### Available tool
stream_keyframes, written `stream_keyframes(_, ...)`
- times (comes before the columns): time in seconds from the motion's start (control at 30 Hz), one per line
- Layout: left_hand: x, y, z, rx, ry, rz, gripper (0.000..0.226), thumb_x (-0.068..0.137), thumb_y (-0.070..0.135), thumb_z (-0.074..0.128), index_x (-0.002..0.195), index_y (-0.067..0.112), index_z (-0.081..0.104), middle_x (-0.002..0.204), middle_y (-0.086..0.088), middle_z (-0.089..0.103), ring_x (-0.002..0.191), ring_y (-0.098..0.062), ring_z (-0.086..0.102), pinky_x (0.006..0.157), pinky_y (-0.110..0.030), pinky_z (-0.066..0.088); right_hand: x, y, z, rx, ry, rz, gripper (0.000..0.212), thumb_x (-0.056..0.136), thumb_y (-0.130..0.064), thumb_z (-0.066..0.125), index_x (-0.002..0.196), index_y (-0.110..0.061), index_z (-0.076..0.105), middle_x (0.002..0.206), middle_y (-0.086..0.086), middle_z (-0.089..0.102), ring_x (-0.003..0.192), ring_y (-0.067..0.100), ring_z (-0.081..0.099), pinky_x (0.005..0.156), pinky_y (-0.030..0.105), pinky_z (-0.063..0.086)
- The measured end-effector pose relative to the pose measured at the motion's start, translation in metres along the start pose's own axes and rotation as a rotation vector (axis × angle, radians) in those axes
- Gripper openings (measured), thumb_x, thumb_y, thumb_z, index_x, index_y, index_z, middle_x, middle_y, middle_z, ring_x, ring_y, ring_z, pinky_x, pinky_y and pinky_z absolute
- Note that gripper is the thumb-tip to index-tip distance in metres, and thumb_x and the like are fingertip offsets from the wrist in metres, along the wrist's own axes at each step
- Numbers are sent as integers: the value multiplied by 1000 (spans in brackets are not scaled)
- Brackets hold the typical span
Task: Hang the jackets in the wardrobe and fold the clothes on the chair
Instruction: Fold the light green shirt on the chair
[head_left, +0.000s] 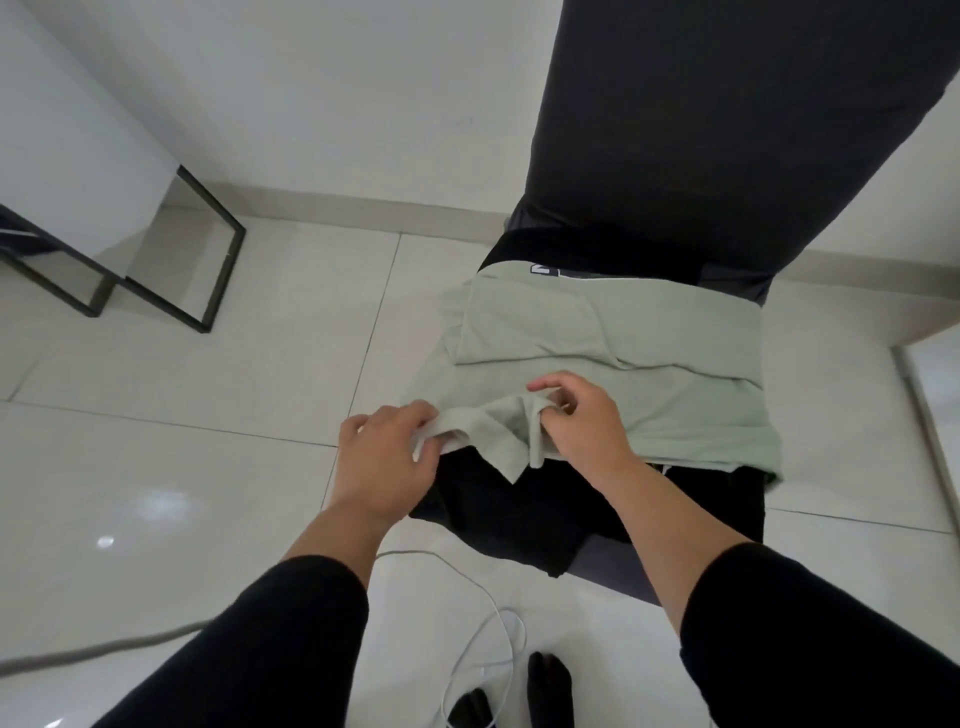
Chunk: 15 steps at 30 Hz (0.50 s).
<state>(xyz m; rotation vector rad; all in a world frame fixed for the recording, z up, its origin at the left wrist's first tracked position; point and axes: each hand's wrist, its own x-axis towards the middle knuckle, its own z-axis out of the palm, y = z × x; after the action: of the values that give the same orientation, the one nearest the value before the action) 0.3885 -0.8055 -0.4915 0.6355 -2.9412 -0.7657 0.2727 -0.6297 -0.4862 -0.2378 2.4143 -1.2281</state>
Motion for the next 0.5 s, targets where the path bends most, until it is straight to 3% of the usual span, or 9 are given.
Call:
stream_keyframes(0.1,27,12,-6,-215,42,-112,19,94,22,49,109,28,59,87,10,61,86,-18,60,78,-30,43,21,-16,-3,125,10,52,36,85,5,48,91,-24,69,93,-4,62,77,13,55,62,12,42)
stream_keyframes(0.23,71,25,-9,-397,141,-219,23,95,23,48,109,27,66,103,5,66,96,-17,60,86,-34,49,50,-30,-16,160,7,86,19,89,-8,57,92,-23,68,83,-6,62,78,12,56,64,17,43)
stream_keyframes(0.3,92,29,-7,-453,212,-251,26,95,19,44,104,23,68,99,6,66,93,-15,58,83,-24,47,66,-31,-23,221,17,153,11,90,-17,56,93,-21,66,91,0,64,87,19,59,73,26,47)
stream_keyframes(0.33,102,33,-6,-489,246,-279,26,95,17,41,96,20,67,89,7,65,87,-15,56,74,-16,43,76,-30,-25,265,11,227,11,91,-24,54,95,-19,64,99,2,65,94,23,60,80,31,47)
stream_keyframes(0.37,112,34,-3,-507,262,-323,25,96,16,39,88,17,63,78,8,60,80,-15,53,63,-13,38,85,-29,-27,304,-2,332,24,92,-35,51,101,-17,62,108,3,64,99,26,59,86,34,46)
stream_keyframes(0.43,127,34,7,-437,226,-420,33,100,24,36,75,12,53,67,7,49,73,-18,47,57,-23,30,101,-21,-30,205,-7,537,61,91,-59,40,122,-9,57,119,8,60,106,29,57,92,33,42)
stream_keyframes(0.5,134,33,17,-343,172,-491,38,100,31,32,72,12,50,67,4,48,73,-21,48,58,-29,28,111,-9,-28,-33,33,558,58,95,-52,38,122,-3,55,115,13,60,98,31,58,79,29,41)
